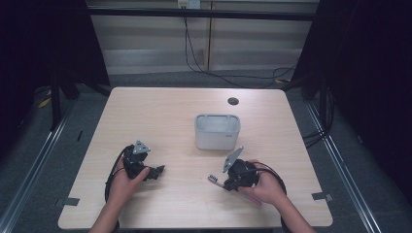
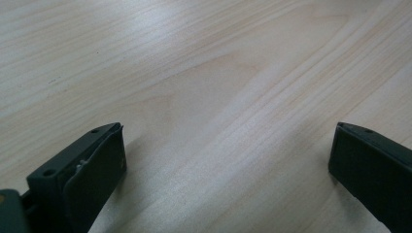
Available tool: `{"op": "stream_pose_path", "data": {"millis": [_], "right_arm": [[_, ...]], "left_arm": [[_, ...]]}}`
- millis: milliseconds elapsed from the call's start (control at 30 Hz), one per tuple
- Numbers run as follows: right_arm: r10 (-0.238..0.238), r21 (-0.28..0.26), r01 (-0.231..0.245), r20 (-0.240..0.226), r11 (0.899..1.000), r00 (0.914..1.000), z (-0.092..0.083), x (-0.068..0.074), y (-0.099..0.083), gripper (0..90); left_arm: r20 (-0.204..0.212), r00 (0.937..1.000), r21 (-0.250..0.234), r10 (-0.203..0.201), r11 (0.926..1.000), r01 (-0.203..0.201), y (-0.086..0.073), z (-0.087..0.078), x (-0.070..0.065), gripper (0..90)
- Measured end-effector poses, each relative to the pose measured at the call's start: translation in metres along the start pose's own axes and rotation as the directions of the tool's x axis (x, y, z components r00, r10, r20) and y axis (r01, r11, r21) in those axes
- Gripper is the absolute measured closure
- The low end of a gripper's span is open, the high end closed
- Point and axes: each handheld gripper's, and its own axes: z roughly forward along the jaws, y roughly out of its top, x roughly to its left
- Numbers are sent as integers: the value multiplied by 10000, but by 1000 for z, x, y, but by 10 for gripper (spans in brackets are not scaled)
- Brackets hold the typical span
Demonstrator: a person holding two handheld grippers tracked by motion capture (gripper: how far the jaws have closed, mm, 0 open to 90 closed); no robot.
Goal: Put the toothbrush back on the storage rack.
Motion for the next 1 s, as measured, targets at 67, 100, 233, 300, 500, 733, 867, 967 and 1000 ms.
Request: {"op": "stream_pose_path", "data": {"millis": [67, 100, 233, 300, 500, 733, 867, 967, 1000], "right_arm": [[100, -77, -101, -96, 9999, 9999, 0, -2, -1, 812], [158, -259, -162, -144, 9995, 9998, -2, -3, -2, 812], [410, -734, -425, -219, 9964, 9989, -7, -6, -4, 812], [613, -1192, -635, -215, 9908, 9979, -13, -9, -7, 813], [828, -1959, -842, -155, 9770, 9964, -24, -14, -11, 813], [1100, -2949, -1013, 129, 9501, 9938, -40, -17, -13, 813], [1257, -3384, -1122, 181, 9343, 9919, -48, -19, -16, 813], [1452, -3732, -1263, 228, 9191, 9891, -54, -22, -18, 813], [1510, -3807, -1309, 231, 9154, 9883, -55, -23, -18, 813]], "left_arm": [[1, 10000, 1, -2, 10000, 2, 0, 0, 0, 0], [-14, 10000, 6, 36, 10000, -36, 0, 0, 0, 0], [1, 10000, -1, -3, 10000, 3, 0, 0, 0, 0], [-2, 10000, -1, 1, 10000, -1, 0, 0, 0, 0], [-16, 10000, 6, 37, 10000, -37, 0, 0, 0, 0], [-13, 10000, 6, 38, 10000, -38, 0, 0, 0, 0], [-14, 10000, 8, 39, 10000, -39, 0, 0, 0, 0], [-13, 10000, 6, 37, 10000, -37, 0, 0, 0, 0], [-12, 10000, 7, 36, 10000, -36, 0, 0, 0, 0]]}}
